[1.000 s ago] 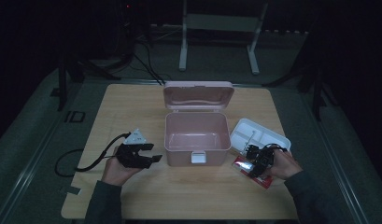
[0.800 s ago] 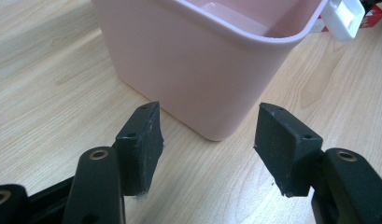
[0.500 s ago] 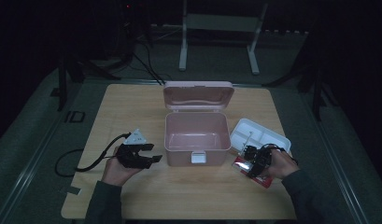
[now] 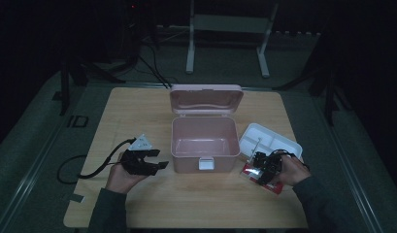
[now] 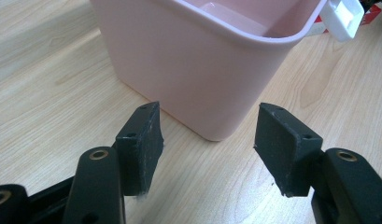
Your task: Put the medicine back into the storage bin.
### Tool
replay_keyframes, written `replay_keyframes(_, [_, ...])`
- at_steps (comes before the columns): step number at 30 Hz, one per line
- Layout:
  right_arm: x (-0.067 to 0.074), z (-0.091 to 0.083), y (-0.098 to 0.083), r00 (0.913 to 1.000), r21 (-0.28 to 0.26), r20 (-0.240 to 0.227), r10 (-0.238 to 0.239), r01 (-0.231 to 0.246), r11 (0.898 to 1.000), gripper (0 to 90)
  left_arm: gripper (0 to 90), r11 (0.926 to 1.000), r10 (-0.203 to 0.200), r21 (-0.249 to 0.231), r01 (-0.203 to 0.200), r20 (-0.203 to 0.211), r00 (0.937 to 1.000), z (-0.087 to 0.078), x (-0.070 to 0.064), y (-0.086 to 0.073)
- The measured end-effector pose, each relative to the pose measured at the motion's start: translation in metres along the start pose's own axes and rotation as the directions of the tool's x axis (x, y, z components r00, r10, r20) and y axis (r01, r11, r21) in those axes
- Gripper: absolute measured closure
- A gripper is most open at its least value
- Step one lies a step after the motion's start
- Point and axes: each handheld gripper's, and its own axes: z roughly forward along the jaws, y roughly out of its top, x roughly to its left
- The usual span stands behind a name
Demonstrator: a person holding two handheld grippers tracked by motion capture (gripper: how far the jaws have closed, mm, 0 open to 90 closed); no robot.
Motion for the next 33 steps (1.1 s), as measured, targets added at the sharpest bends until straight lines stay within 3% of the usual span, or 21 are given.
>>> replay_keyframes(6, [0.004,-0.004,-0.002,0.9999,0.003,-0.003,-0.014,0.014,1.000,51.3,40.9,1.0000,0.000,0.003,0.000,0.001,1.0000,0.001,0.000,0.000])
replay_keyframes(14, [0.011,-0.024,-0.003,0.9993,-0.017,-0.016,-0.034,0.034,0.999,51.4,40.9,1.0000,0.000,0.003,0.000,0.002,1.0000,0.001,0.000,0.000])
replay_keyframes(33, [0.007,-0.081,0.000,0.9975,-0.068,0.042,-0.057,0.060,0.996,51.4,40.9,1.0000,0.001,0.003,-0.001,0.004,1.0000,0.001,0.000,0.000])
